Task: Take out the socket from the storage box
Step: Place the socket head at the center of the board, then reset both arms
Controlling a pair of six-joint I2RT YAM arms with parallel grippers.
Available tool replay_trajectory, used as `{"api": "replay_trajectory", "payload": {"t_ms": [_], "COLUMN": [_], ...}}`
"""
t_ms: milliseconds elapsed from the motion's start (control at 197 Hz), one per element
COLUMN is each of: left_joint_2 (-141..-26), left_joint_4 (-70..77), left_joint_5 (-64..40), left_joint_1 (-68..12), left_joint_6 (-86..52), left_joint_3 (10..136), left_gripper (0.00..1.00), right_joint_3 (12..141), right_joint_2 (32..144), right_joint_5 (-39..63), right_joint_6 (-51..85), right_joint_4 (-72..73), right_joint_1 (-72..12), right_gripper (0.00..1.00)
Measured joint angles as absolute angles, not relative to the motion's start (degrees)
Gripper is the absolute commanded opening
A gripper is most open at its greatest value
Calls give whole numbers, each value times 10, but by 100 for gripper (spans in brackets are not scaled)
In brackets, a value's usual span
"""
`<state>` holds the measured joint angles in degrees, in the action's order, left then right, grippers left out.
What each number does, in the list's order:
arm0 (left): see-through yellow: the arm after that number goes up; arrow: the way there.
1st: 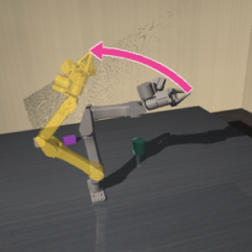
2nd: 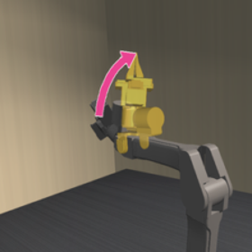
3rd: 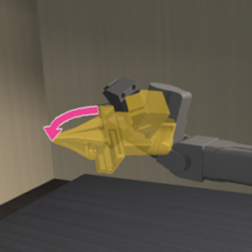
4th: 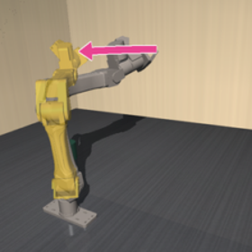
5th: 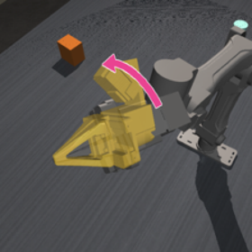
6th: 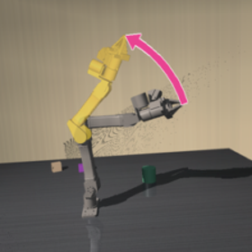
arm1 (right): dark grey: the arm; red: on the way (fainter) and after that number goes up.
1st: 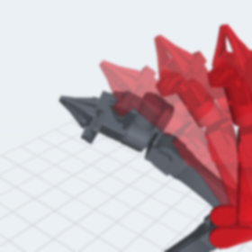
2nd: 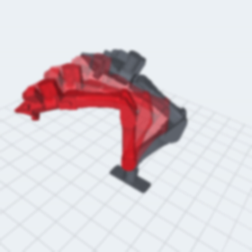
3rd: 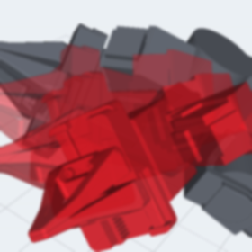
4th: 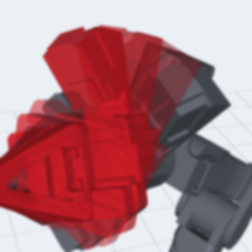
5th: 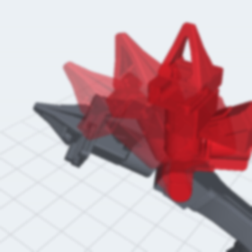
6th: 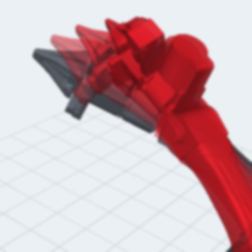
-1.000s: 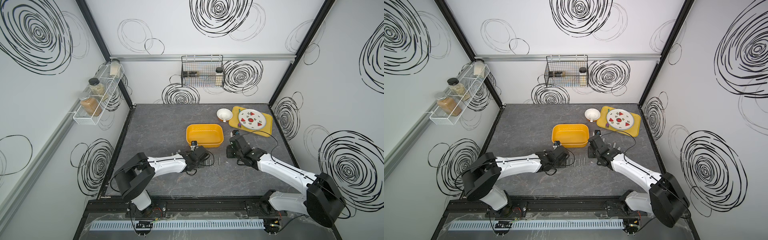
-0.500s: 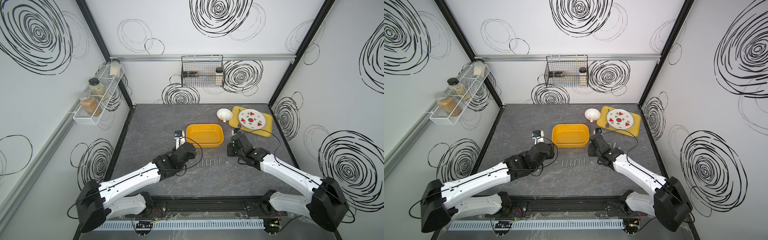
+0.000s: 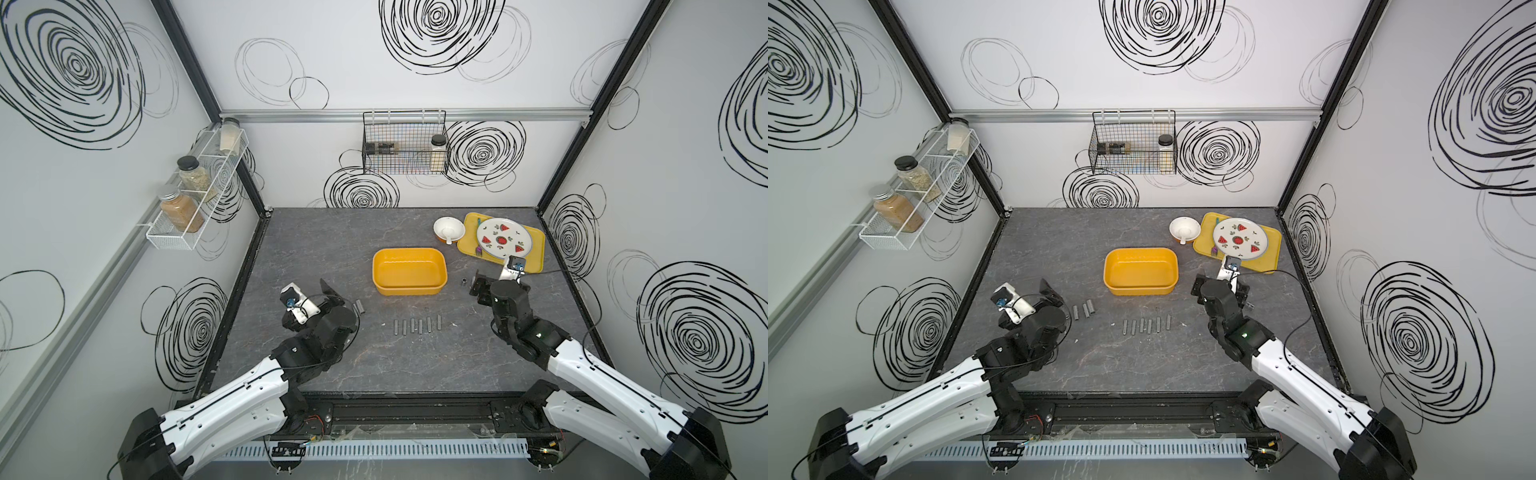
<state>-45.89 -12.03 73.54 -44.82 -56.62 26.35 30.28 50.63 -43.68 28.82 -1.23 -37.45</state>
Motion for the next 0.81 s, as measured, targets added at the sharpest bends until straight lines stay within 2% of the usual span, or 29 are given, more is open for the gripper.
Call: {"api": "replay_trajectory", "payload": {"t_ms": [66,137,228,320,462,680,812], "left_joint_2": [-480,-530,-643,-761,-795,-808,-818], "left_joint_4": [-154,-239,-409,-561,-650,-707,-714], "left_joint_5": [782,823,848,860,877,883,886], "left_joint_1": [-437,-437,-438,-430,-429,-458,-493], "left_joint_6": [-638,-777,-962,-1061,-1135,-1173,-1180], "left_joint_3": [248,245,252,284,324,385,390], "left_gripper": [99,99,99,99,99,99,99], "right_joint_3": [270,250,252,264,272,226,229], "right_joint_2": [515,544,612,675,712,638,633], "right_joint_5": [-465,-487,-514,-533,-539,-471,-445], "right_joint_6": [279,267,263,262,247,198,187], "right_joint_4": [25,63,88,100,123,215,223], "right_joint_1": [-370,-365,-351,-339,-323,-289,-284], "right_gripper": [96,96,97,97,98,97,97]}}
